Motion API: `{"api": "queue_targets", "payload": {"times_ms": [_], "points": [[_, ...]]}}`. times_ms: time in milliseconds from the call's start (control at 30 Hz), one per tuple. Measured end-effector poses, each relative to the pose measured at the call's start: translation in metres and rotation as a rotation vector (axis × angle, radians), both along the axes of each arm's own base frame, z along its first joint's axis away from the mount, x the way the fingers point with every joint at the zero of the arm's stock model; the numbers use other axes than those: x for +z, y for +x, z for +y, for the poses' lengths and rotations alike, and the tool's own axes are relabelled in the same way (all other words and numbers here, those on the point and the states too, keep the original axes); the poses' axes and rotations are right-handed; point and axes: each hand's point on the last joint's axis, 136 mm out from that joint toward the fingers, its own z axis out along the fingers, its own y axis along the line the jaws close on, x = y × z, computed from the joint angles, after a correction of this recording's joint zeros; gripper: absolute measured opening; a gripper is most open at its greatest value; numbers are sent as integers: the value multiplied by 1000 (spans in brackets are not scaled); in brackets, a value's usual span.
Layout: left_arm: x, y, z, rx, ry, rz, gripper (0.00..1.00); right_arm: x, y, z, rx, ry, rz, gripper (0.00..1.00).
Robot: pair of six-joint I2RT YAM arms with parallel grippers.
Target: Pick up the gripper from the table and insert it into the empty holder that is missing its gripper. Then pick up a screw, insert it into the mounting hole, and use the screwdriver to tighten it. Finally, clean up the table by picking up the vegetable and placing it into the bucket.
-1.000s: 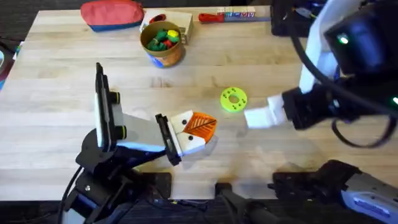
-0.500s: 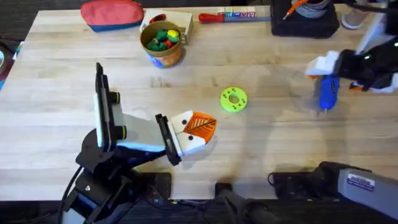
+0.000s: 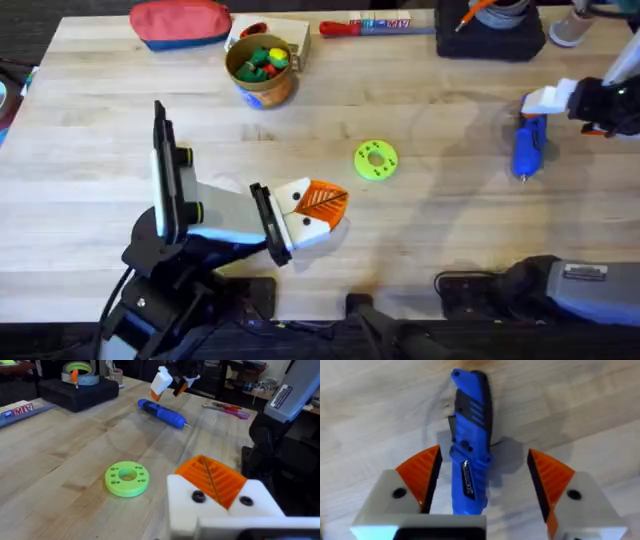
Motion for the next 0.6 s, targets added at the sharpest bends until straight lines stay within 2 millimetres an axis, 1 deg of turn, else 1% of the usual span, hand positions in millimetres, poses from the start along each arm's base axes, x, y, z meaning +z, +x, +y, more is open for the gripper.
{"api": "queue_targets", "payload": {"times_ms": [133, 367, 433, 600], "points": [[0, 0, 0, 0, 0, 0, 5, -20, 12, -1, 49, 23, 43, 991], [0, 0, 0, 0, 0, 0, 5, -26, 41, -11, 82, 22, 11, 991], [0, 0, 0, 0, 0, 0, 5, -31, 44, -11, 85, 30, 14, 992], [0, 0, 0, 0, 0, 0, 5, -54, 44, -2, 102, 63, 65, 992]]}}
